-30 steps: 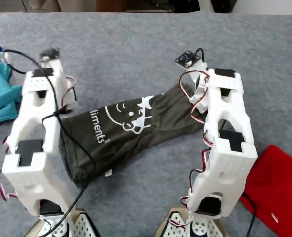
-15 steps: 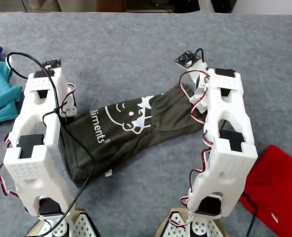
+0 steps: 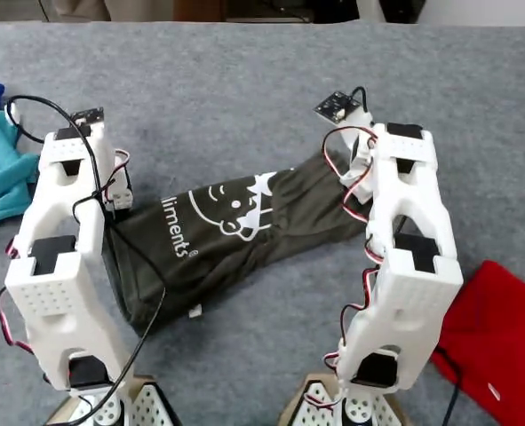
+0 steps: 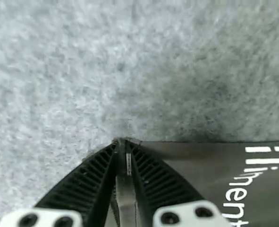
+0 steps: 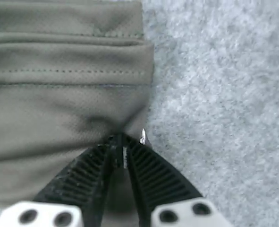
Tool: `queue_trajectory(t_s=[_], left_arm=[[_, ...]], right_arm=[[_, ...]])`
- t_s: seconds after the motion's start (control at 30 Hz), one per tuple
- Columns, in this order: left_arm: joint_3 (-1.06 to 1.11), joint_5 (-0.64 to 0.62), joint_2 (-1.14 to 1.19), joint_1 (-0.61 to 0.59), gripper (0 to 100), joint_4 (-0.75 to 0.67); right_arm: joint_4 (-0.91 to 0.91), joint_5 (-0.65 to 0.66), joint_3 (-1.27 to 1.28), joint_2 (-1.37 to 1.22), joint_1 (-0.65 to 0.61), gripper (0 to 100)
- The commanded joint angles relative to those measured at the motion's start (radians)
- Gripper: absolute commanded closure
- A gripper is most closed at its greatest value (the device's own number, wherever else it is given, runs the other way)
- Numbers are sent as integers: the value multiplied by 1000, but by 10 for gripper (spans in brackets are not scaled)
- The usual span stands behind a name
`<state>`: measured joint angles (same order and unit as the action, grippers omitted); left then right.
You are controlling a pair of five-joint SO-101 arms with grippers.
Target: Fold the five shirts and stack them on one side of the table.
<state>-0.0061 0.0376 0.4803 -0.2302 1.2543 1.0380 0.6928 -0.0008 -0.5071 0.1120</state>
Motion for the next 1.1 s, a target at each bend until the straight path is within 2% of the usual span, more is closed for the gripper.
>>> queue_trajectory(t_s=[0.0, 0.17, 0.43, 0.67, 0.8, 0.93, 1.07], left_arm=[[-61, 14, 35, -100, 980, -9], [-106, 78, 59, -212, 980, -12], [-178, 75, 58, -210, 980, 32], [-568, 60, 58, -206, 980, 348], [-727, 52, 58, -195, 980, 511], [-598, 81, -31, -181, 980, 508], [-322, 130, -188, -109, 976, 505]], right_arm=[[-2, 8, -44, -5, 21, 993], [-2, 8, -44, -5, 21, 993], [-2, 21, -44, -5, 21, 993], [-8, 15, -36, -2, 24, 993], [-71, -41, -35, 1, 42, 993], [-84, -43, 22, 61, 31, 993], [-112, -43, 162, 240, -39, 993]])
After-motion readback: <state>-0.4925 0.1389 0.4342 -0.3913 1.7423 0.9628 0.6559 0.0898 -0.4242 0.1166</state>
